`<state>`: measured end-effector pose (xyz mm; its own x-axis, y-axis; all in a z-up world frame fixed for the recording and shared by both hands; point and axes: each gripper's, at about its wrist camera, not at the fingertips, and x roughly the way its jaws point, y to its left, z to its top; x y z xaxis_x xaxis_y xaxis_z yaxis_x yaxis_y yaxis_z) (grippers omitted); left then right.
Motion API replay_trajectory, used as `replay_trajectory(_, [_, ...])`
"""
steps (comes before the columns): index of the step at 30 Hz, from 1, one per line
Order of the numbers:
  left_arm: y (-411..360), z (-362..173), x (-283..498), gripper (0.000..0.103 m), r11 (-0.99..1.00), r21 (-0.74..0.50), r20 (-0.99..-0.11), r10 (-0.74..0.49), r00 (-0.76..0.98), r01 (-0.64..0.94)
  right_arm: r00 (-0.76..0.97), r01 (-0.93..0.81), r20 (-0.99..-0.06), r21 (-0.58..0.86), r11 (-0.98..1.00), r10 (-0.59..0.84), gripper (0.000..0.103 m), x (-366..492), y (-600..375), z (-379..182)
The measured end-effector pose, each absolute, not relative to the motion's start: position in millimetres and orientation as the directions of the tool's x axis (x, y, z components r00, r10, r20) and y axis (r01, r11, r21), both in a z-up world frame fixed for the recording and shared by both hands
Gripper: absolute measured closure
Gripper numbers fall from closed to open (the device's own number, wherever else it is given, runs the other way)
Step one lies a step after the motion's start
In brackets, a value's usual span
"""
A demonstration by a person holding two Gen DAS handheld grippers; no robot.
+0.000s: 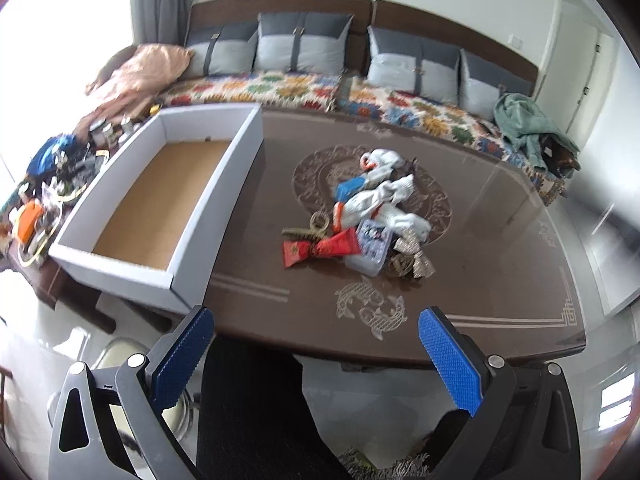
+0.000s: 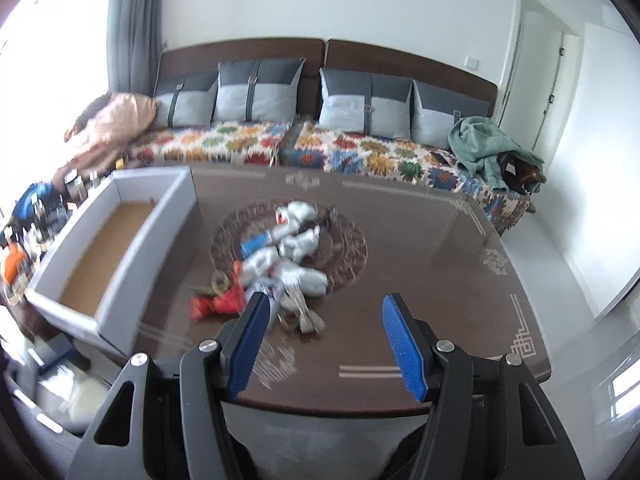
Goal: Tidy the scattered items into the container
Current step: 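Move both tools toward the item pile on the table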
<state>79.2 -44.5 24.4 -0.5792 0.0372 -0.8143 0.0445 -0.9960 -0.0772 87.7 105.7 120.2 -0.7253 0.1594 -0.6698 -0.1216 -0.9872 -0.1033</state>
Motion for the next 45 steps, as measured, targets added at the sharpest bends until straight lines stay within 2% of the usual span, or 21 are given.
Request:
replay_trajectory(4, [-54.4,10.2,68.1,0.0,-0.992,-0.096,-0.847,0.038,-0.53,0.082,-0.743,-0.098,-0.655,-0.092,-0.991,0.135,0.043,83.3,75.4,227.3])
replay_trajectory(6, [-63.6,9.5,62.3,0.0,-0.986,-0.125,-0.857,0.052,-0.513,0.11,-0.803,-0.109,-0.569,-0.148,-0.983,0.175,0.043,98.0,54.9,281.8])
replay_trajectory(8, [-71.1,14.2,58.9,0.0,-0.979,-0.158,-0.856,0.072,-0.513,0.127,-0.836,-0.156,-0.477,-0.267,-0.951,0.271,0.043,116.4,29.8,321.0])
replay_trajectory(10, [-75.6,20.8,56.2,0.0,-0.977,-0.161,-0.852,0.067,-0.52,0.14,-0.879,-0.157,-0.39,-0.304,-0.939,0.274,0.043,139.2,13.3,342.9])
replay_trajectory(18, [-82.6,44.8,48.8,0.0,-0.975,-0.172,-0.831,0.066,-0.553,0.143,-0.843,-0.032,-0.523,-0.188,-0.982,0.128,0.043,132.1,29.7,341.7])
replay_trajectory(24, [-79.5,36.3,37.5,0.0,-0.976,-0.169,-0.85,0.073,-0.522,0.139,-0.803,0.048,-0.596,-0.108,-0.993,0.026,0.043,130.2,39.4,340.3])
replay_trajectory(29, [-76.9,27.5,33.5,0.0,-0.976,-0.175,-0.868,0.092,-0.487,0.127,-0.747,0.228,-0.657,-0.107,-0.968,-0.103,0.043,117.1,13.1,327.7])
replay_trajectory(32, [-76.5,27.7,35.6,0.0,-0.978,-0.171,-0.869,0.092,-0.486,0.12,-0.7,0.27,-0.695,-0.043,-0.962,-0.165,0.043,100.0,16.6,313.9])
replay_trajectory(36, [-74.5,29.8,36.7,0.0,-0.979,-0.175,-0.868,0.104,-0.486,0.103,-0.719,0.2,-0.676,0.018,-0.98,-0.16,0.043,91.8,32.0,316.8])
replay_trajectory(45, [-85.8,30.7,35.8,0.0,-0.979,-0.171,-0.866,0.094,-0.491,0.114,-0.749,0.137,-0.657,-0.023,-0.99,-0.088,0.043,89.7,45.3,332.5])
